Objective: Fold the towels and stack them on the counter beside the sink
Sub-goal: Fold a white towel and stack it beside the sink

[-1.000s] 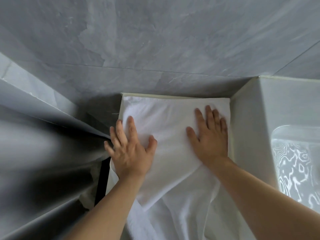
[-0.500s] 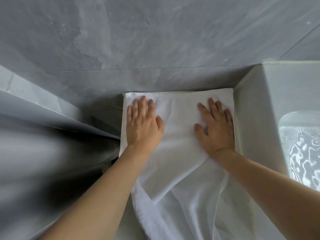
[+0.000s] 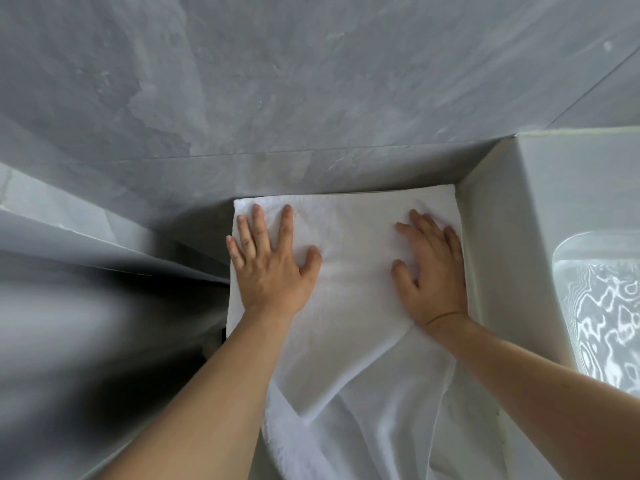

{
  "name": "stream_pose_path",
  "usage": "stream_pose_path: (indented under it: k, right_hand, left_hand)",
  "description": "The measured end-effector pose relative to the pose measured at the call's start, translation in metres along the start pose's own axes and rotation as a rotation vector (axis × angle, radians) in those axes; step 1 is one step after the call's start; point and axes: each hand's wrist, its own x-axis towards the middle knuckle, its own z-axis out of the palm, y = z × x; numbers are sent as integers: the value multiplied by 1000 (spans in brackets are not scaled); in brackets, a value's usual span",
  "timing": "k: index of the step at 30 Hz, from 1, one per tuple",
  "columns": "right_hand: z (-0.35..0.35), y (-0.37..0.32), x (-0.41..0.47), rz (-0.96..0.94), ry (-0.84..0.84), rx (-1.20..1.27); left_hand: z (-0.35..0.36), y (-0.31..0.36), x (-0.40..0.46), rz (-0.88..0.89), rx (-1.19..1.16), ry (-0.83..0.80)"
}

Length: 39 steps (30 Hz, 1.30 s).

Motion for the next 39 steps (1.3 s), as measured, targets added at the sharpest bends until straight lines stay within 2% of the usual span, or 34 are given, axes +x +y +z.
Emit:
stream_pose_path:
  k: [4,8,10,13,20,28,34,39]
  right_hand:
    - [2,1,1,13,25,-101]
    - [4,0,2,47,22,-136]
    - [3,1,2,48,38,-125]
    - [2,1,4,72,51,-151]
    - [9,1,5,120,34,-224]
    - [11,4,9,157,-68,-313]
    - [11,4,9,142,-82,-303]
    - [12,5,8,140,-15,-226]
  left_hand:
    - [-1,7,0,-22,12,-27]
    - [2,1,-18,167,34,77]
    - [7,-12,-31,219,38,69]
    - [11,-24,-44,235,50,33]
    - [10,-23,-45,243,45,78]
    - [10,-20,-41,301,66,61]
    - [9,-20,-42,271,69,69]
    - [12,-21,-41,263,73,85]
